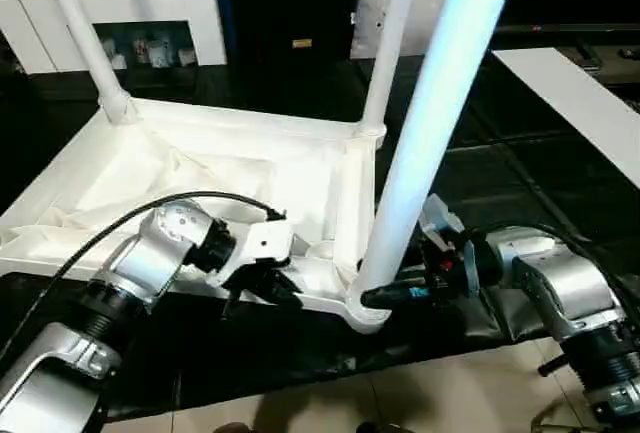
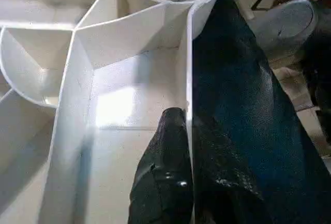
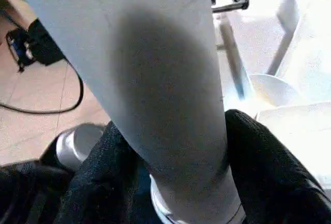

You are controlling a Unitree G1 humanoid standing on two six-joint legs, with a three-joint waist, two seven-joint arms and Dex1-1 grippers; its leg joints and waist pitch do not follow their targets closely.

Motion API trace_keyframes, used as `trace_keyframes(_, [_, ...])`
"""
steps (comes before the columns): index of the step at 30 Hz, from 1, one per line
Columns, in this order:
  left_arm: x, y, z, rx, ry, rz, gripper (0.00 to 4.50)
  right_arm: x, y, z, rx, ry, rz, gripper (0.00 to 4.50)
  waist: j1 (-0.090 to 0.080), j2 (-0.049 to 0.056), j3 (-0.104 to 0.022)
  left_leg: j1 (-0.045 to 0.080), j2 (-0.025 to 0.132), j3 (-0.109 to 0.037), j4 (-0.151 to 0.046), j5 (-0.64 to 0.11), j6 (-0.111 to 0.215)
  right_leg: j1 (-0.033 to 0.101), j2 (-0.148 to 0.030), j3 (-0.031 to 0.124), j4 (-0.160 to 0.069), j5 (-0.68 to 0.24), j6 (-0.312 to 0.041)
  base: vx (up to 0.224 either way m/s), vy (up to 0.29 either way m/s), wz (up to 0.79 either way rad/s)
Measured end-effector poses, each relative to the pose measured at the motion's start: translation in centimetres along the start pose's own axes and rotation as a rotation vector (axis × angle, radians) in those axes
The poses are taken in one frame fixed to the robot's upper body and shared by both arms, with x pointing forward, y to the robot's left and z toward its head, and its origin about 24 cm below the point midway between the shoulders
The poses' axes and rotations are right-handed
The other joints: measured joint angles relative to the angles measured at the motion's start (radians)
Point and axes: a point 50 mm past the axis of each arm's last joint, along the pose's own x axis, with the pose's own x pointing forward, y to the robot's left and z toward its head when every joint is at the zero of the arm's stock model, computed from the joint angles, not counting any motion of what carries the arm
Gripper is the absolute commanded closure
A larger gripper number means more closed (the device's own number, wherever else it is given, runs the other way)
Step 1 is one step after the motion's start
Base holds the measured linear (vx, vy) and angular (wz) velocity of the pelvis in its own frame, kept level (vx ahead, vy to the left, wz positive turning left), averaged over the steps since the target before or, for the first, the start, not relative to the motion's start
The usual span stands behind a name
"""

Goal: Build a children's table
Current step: Rotate leg to tighten

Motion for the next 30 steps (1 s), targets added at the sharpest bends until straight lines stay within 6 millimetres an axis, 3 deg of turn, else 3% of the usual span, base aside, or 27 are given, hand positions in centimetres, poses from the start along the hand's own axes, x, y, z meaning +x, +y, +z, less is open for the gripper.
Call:
trace_keyframes(7, [-0.1,0.4,0.0,-0.113,-0.023,0.095,4.5,0.8,0.1,-0.4,0.062,-0.107,-0.169,2.34,-0.016,0.0,0.0,0.0,-0.001,0.0,0.0,0.001,-0.002,0.0,0.0,0.001,0.0,-0.001,0.002,0.0,0.0,0.0])
trace_keyframes(14, [2.3,2.5,1.2,-0.308,-0.087,0.387,4.5,2.0,-2.5,0.4,0.13,-0.182,-0.719,2.4,-0.086,-0.004,0.002,0.0,-0.001,0.0,0.0,0.002,-0.003,-0.001,0.001,0.002,-0.003,-0.001,0.002,0.0,0.0,0.0])
trace_keyframes(19, [3.7,3.5,2.4,-0.379,-0.131,0.515,4.5,3.1,-3.9,1.4,0.176,-0.222,-0.969,2.4,-0.083,-0.003,0.002,-0.001,0.0,-0.001,-0.006,0.002,-0.003,-0.003,0.003,0.002,-0.002,-0.001,0.002,0.0,0.0,0.0])
trace_keyframes(20, [3.9,3.7,2.7,-0.391,-0.134,0.534,4.5,3.3,-4.2,1.5,0.171,-0.229,-1.01,2.08,-0.081,-0.002,0.002,-0.002,-0.001,0.0,-0.006,0.002,-0.004,-0.003,0.003,0.002,-0.002,-0.001,0.002,0.0,0.0,0.0])
trace_keyframes(22, [4.1,3.9,2.9,-0.405,-0.142,0.559,4.5,3.7,-4.5,1.7,0.152,-0.239,-1.059,1.89,-0.08,-0.002,0.001,-0.004,-0.001,0.0,-0.007,0.002,-0.003,-0.005,0.003,0.002,-0.002,-0.001,0.002,0.0,0.0,0.0])
trace_keyframes(30, [3.8,4.0,2.9,-0.371,-0.125,0.561,4.5,4.3,-4.4,1.9,0.132,-0.258,-1.051,1.25,-0.082,-0.002,0.002,-0.004,0.0,0.0,-0.007,0.001,-0.002,-0.005,0.004,0.002,-0.002,0.0,0.001,0.0,0.0,0.0])
